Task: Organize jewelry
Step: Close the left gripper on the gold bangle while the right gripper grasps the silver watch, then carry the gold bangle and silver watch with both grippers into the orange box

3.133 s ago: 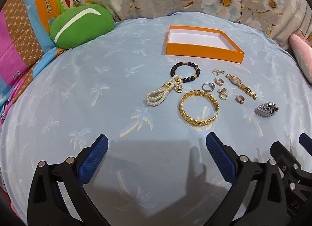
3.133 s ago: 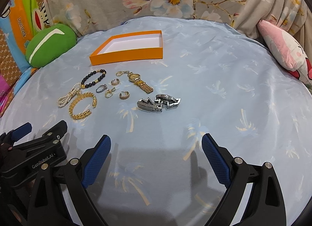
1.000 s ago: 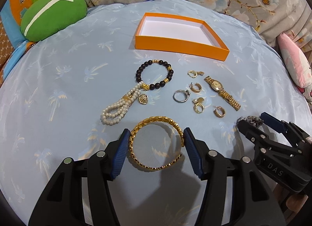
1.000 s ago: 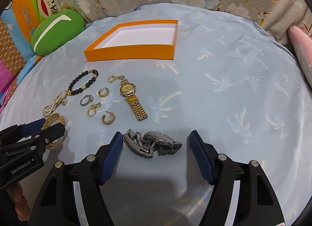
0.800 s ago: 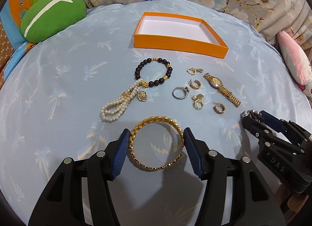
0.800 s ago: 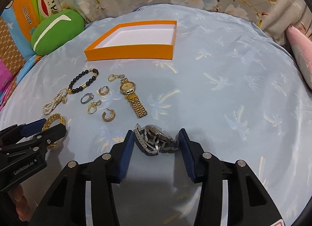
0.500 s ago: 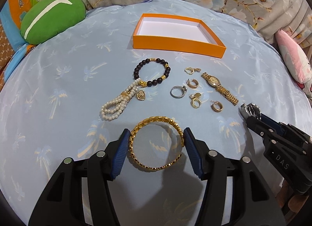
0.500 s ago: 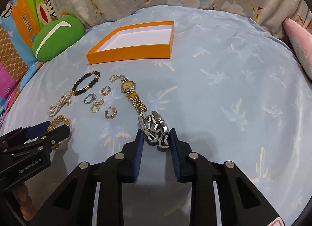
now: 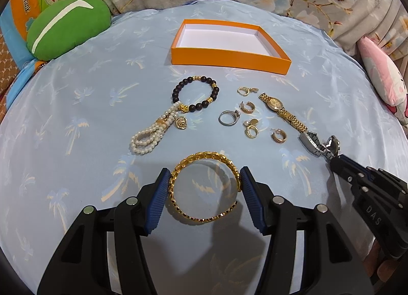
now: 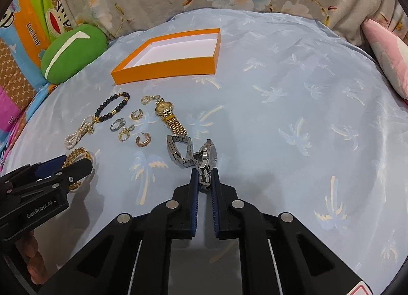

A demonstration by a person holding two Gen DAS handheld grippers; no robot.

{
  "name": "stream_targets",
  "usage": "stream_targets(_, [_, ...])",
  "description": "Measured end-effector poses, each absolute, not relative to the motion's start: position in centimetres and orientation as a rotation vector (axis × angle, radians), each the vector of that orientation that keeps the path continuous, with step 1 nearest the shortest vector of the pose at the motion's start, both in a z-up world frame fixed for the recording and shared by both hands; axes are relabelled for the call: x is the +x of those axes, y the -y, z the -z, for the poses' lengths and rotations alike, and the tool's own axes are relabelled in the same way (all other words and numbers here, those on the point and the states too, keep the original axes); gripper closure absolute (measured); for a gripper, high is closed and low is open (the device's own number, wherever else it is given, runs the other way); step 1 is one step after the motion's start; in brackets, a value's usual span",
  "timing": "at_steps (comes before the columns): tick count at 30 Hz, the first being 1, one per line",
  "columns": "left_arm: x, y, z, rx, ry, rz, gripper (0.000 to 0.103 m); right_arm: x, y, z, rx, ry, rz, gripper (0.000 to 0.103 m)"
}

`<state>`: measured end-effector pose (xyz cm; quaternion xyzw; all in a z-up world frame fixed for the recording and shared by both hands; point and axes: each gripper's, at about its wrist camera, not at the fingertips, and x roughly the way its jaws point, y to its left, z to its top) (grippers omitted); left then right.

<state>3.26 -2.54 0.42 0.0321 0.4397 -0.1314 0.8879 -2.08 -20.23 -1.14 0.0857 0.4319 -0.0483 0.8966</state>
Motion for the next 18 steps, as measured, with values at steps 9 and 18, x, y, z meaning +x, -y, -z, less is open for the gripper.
stream_targets(9, [3.1, 2.6, -0.3, 0.067, -0.912, 0.275, 0.048, -0.5, 20.2, 1.0, 0.146, -0.895, 0.125, 0.079])
stream_targets(18, [3.2, 2.7, -0.5, 0.068, -0.91, 0.281, 0.049, -0.2, 20.3, 0.8, 0.146, -0.885, 0.129, 0.089])
